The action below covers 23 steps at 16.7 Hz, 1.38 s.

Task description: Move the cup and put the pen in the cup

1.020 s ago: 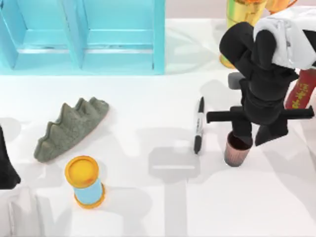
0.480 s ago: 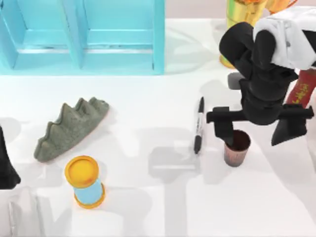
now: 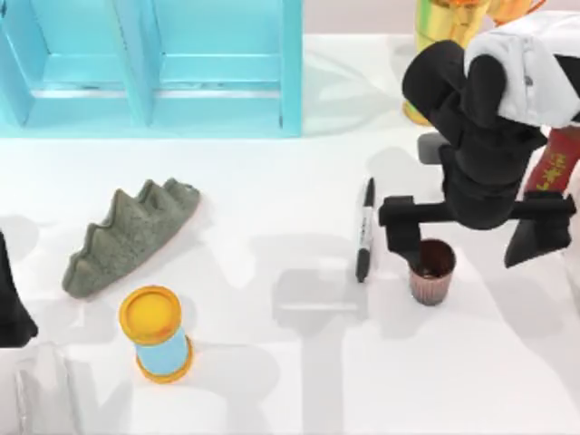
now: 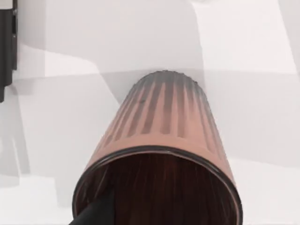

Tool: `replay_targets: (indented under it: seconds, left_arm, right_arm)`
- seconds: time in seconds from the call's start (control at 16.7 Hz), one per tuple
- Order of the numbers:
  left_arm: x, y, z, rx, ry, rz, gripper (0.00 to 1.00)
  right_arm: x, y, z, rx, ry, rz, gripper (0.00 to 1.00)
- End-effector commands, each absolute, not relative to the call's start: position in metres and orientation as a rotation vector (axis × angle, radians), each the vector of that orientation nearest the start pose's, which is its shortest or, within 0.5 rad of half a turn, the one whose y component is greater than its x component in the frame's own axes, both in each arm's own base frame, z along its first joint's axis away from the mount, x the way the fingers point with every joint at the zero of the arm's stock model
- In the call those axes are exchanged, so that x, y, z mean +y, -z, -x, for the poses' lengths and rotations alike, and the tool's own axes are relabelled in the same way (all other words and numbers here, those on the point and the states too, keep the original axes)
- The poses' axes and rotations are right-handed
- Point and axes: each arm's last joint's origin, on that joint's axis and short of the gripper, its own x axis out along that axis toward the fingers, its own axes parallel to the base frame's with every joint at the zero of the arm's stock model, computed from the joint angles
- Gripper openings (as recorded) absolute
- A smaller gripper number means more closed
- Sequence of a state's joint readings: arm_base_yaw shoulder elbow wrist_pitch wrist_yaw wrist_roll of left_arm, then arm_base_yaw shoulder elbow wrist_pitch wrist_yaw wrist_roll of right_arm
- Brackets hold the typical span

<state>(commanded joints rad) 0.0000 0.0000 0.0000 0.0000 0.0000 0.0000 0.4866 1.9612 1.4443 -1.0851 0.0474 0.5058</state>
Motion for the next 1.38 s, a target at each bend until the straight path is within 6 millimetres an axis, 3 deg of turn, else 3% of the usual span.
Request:
replay_targets:
  seconds: [0.24, 0.54, 0.84, 1.02, 1.38]
  left_arm:
    - [-0.001, -0.16, -0.106, 0.0, 0.0, 0.0, 1.0]
    - [-0.001, -0.16, -0.106, 0.0, 0.0, 0.0, 1.0]
    - [-0.001, -0.16, -0.106, 0.0, 0.0, 0.0, 1.0]
    - [-0.001, -0.16, -0.106, 0.0, 0.0, 0.0, 1.0]
    - [-0.001, -0.16, -0.106, 0.0, 0.0, 0.0, 1.0]
  right_arm:
    - [0.176, -0.199, -0.329, 1.581, 0.057, 0.034, 1.0]
    - [0.18, -0.259, -0.334, 1.582, 0.057, 0.036, 1.0]
    - [0.174, -0.316, -0.325, 1.576, 0.054, 0.034, 1.0]
    - [0.173, -0.326, -0.322, 1.575, 0.053, 0.034, 1.0]
    - [0.177, -0.321, -0.329, 1.584, 0.077, 0.023, 1.0]
